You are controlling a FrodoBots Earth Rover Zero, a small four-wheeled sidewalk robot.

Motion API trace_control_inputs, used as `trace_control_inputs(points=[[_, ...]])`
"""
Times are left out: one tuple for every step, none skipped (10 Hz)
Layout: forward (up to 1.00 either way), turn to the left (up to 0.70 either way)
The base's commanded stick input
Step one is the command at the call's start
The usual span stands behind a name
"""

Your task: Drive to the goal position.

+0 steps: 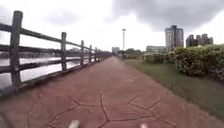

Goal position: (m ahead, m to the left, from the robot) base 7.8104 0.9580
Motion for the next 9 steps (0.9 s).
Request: trace_control_inputs(points=[[0.7,0.0],[0.7,0.0],[0.7,0.0],[0.7,0.0],[0.7,0.0],[0.7,0.0],[0.7,0.0],[0.7,0.0],[0.7,0.0]])
